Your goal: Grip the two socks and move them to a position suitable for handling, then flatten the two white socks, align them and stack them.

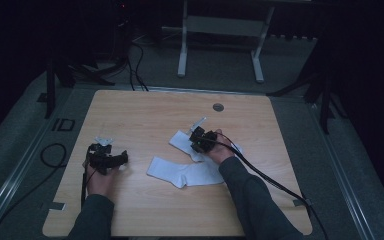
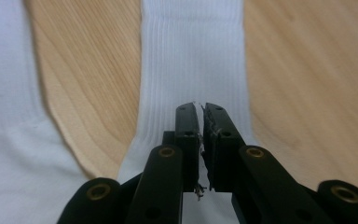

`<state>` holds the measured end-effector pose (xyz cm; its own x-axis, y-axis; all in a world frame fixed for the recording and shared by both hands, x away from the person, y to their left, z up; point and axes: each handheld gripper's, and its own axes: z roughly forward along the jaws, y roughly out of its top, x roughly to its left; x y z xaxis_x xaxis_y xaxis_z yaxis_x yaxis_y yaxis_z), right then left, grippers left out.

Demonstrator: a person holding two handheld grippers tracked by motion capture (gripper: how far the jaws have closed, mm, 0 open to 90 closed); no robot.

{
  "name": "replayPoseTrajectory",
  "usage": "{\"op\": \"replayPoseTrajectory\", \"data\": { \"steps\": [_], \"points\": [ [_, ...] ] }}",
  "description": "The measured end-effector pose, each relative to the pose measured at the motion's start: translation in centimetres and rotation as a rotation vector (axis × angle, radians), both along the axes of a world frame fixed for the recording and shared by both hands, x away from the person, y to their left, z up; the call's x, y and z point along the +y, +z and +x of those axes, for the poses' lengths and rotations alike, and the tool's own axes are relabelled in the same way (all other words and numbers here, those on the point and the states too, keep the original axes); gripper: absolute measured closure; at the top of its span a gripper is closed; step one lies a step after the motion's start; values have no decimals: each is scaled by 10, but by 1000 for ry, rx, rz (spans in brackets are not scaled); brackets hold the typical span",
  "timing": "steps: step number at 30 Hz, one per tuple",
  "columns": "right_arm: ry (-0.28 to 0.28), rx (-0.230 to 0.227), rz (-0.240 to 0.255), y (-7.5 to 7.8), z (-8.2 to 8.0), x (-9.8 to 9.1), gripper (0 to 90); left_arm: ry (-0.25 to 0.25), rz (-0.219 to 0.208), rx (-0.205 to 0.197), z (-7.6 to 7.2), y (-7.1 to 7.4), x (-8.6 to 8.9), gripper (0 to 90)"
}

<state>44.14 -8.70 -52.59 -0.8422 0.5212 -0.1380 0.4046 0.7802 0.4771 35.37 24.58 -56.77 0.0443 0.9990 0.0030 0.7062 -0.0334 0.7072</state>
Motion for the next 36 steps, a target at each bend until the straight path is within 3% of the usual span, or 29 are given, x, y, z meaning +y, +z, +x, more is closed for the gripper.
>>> {"op": "replayPoseTrajectory", "data": {
  "steps": [1, 4, 17, 30, 36],
  "points": [
    [-7, 24, -9, -7, 1, 1, 842, -4, 2, 2, 0, 0, 0, 151],
    [-9, 29, 8, -10, -4, 0, 844, -4, 2, 2, 0, 0, 0, 151],
    [-2, 50, 34, -11, -30, -15, 810, -5, 1, 1, 0, 0, -1, 150],
    [1, 59, 25, -9, -29, -19, 747, -5, 1, 1, 0, 0, -1, 150],
    [34, 24, 31, 1, -25, -21, 681, -5, 1, 0, 0, 0, -1, 150]
  ]
}}
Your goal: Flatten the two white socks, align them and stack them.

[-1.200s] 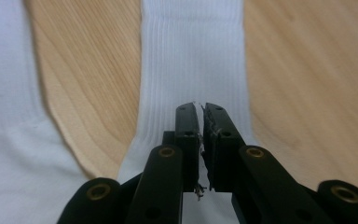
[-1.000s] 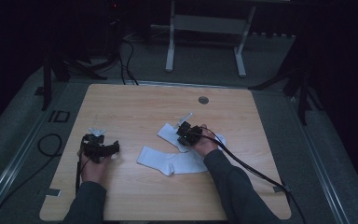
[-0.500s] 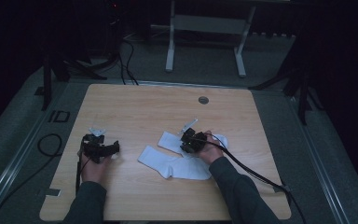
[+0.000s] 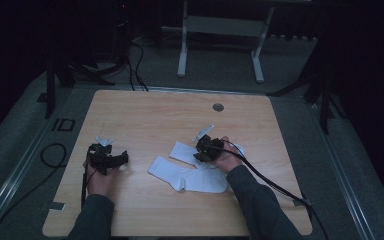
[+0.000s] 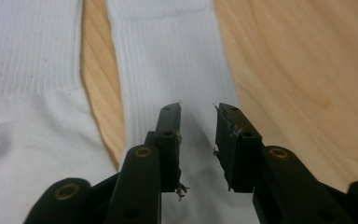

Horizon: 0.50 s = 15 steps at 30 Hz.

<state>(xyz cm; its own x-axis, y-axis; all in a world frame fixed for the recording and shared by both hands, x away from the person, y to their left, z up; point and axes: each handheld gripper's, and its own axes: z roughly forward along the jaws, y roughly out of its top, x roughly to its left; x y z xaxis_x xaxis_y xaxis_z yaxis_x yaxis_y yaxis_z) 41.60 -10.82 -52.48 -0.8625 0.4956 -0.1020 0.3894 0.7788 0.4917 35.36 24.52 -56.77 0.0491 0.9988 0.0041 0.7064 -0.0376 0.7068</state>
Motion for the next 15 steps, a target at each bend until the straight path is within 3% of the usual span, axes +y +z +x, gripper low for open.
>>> {"op": "replayPoseTrajectory", "data": {
  "steps": [3, 4, 7, 12, 15],
  "points": [
    [18, -8, -18, 3, 2, 3, 656, 0, 0, 0, 0, 0, 0, 150],
    [54, -22, -27, 5, 4, 7, 626, 0, 0, 0, 0, 0, 0, 150],
    [82, -25, -44, 6, 7, 12, 603, 0, 0, 0, 0, 0, 0, 150],
    [91, 8, -41, 0, 13, 16, 569, 0, 0, 0, 0, 0, 0, 151],
    [95, 32, -67, -6, 15, 18, 538, 0, 0, 0, 0, 0, 0, 150]
  ]
}}
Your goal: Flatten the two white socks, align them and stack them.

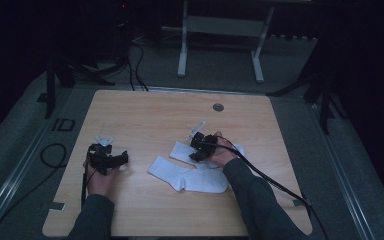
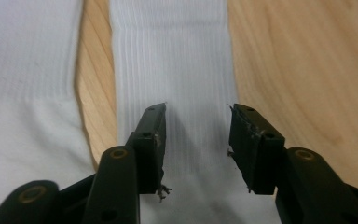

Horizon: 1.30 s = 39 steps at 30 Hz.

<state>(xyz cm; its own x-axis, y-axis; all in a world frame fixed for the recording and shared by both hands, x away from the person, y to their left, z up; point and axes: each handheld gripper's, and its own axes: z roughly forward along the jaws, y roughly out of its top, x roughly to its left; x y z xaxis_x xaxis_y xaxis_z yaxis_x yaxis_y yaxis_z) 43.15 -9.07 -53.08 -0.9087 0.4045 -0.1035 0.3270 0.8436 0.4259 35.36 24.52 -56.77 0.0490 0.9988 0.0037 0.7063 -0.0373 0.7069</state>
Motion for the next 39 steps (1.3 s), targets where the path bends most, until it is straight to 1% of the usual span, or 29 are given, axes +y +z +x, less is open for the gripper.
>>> {"op": "replayPoseTrajectory", "data": {
  "steps": [1, 3, 5, 7, 9, 11, 12, 13, 14, 17, 18, 19, 20, 23, 25, 28, 29, 30, 31, 32, 33, 34, 35, 36, 37, 38, 39],
  "points": [
    [1, 5, -3, -1, 1, 0, 531, 0, 0, 0, 0, 0, 0, 150],
    [2, 14, 8, 0, 2, -1, 519, 0, 0, 0, 0, 0, 0, 151],
    [15, 24, 26, 2, 3, -2, 516, 1, 0, -1, 0, 0, 0, 151],
    [30, 31, 25, 2, 3, -1, 508, 0, 0, 0, 0, 0, 0, 150],
    [46, 53, 12, -1, 3, -1, 493, 0, 0, 0, 0, 0, 0, 151],
    [37, 81, 26, -3, 6, -1, 491, 0, 0, 0, 0, 0, 0, 150],
    [39, 88, 30, -3, 8, -1, 498, 0, 0, 0, 0, 0, 0, 150],
    [39, 91, 33, -3, 9, -2, 521, 0, 1, 0, 0, 0, 0, 150],
    [39, 89, 33, -3, 10, -2, 563, 0, 1, 0, 0, 0, 0, 151],
    [14, 81, 36, -2, 14, -5, 731, 0, 1, 1, 0, 0, 0, 151],
    [14, 81, 36, -2, 14, -5, 731, 0, 1, 1, 0, 0, 0, 151],
    [-1, 59, 30, -2, 15, -5, 819, 0, 1, 1, 0, 0, 0, 151],
    [-2, 54, 30, -2, 14, -5, 827, 0, 1, 1, 0, 0, 0, 150],
    [-9, 16, 12, 0, 12, -6, 832, 0, 0, 1, 0, 0, 0, 150],
    [-10, 11, 11, 2, 12, -7, 832, 0, 0, 1, 0, 0, 0, 150],
    [-10, -11, 16, 11, 10, -10, 833, 0, 0, 1, 0, 0, 0, 150],
    [-17, -23, 30, 19, 8, -14, 833, 0, 0, 1, 0, 0, 0, 151],
    [-17, -23, 30, 19, 8, -14, 833, 0, 1, 1, 0, 0, 0, 151],
    [-18, -36, 47, 29, 6, -17, 833, 0, 0, 1, 0, 0, 0, 151],
    [-18, -36, 47, 29, 6, -17, 833, 0, 0, 1, 0, 0, 0, 151],
    [-17, -50, 67, 39, 4, -21, 833, 0, 0, 1, 0, 0, 0, 150],
    [-17, -50, 67, 39, 4, -21, 833, 0, 0, 1, 0, 0, 0, 151],
    [-22, -56, 88, 48, 2, -26, 832, 0, 0, 1, 0, 0, 0, 151],
    [-22, -56, 88, 48, 2, -26, 832, 0, 1, 1, 0, 0, 0, 151],
    [-29, -63, 99, 56, 0, -30, 833, 1, 0, 0, 0, 0, 0, 150],
    [-29, -63, 99, 56, 0, -30, 833, 1, 0, 0, 0, 0, 0, 150],
    [-26, -75, 111, 63, -4, -34, 832, 1, 0, -1, 0, 0, 0, 150]
  ]
}}
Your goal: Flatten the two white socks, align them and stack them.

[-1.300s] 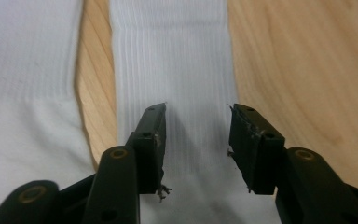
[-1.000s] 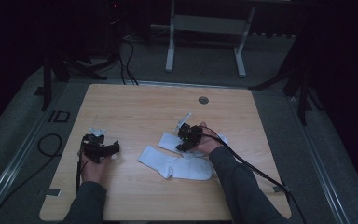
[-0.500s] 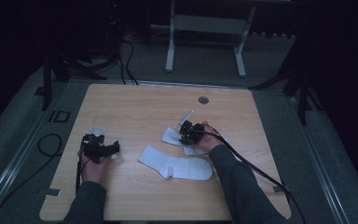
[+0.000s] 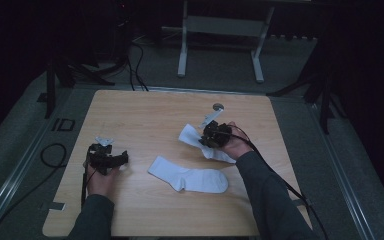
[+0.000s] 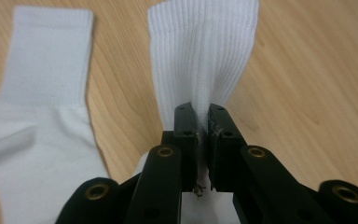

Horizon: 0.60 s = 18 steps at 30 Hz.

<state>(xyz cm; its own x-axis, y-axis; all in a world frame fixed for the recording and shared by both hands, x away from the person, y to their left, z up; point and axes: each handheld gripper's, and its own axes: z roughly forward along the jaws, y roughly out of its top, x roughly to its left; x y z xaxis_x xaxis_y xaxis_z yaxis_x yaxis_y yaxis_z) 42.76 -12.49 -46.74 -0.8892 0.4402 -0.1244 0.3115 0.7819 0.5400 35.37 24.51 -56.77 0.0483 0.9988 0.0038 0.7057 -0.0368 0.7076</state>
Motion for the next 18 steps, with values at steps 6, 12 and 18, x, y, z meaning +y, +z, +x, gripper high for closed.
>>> {"op": "replayPoseTrajectory", "data": {
  "steps": [6, 12, 18],
  "points": [
    [1, -32, 38, 21, -10, -11, 833, 0, 0, 0, 0, 0, 0, 151],
    [2, -61, 45, 41, -20, -21, 833, 1, -1, 0, 0, 0, 0, 151],
    [2, -82, 79, 60, -29, -29, 833, 1, -3, 1, 0, 0, 0, 151]
  ]
}}
